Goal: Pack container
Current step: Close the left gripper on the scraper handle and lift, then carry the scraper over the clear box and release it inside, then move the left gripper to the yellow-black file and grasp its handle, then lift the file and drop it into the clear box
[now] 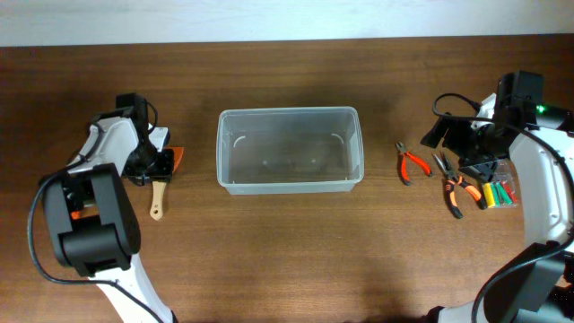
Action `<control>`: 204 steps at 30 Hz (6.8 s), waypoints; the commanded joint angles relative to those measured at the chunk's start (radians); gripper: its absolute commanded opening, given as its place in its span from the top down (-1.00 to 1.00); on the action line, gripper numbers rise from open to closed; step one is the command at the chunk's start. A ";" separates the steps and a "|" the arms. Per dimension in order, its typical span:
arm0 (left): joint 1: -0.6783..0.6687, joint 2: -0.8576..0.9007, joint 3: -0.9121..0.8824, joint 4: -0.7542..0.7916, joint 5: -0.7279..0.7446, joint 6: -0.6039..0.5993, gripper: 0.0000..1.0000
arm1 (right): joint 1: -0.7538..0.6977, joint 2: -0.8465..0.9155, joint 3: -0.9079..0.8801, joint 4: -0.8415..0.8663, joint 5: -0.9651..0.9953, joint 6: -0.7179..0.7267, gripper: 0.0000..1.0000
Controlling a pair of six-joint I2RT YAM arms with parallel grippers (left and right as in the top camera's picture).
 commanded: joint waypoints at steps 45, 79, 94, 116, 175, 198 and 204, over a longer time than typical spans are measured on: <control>-0.657 0.235 0.752 -0.341 -0.057 0.635 -0.98 | -0.006 0.003 0.017 -0.056 -0.015 0.008 -0.97; 0.213 -0.044 0.042 -0.130 -0.024 -0.055 -0.99 | -0.006 0.003 0.017 -0.023 -0.014 0.008 -0.97; 0.213 -0.044 -0.129 0.018 -0.099 0.004 -0.81 | -0.006 0.003 0.017 -0.021 -0.011 0.008 -0.97; 0.335 -0.044 -0.161 0.057 0.024 0.079 -0.53 | -0.006 0.003 0.017 -0.026 0.016 -0.003 -0.97; -0.346 -0.200 0.631 -0.232 0.192 0.559 0.96 | -0.006 0.003 0.017 -0.050 0.014 -0.002 -0.97; -0.616 0.177 0.586 -0.129 -0.082 0.891 -0.98 | -0.006 0.003 0.017 -0.100 0.015 -0.003 -0.97; -0.605 0.090 0.700 -0.207 -0.262 0.465 -0.98 | -0.006 0.003 0.017 -0.101 0.015 -0.003 -0.97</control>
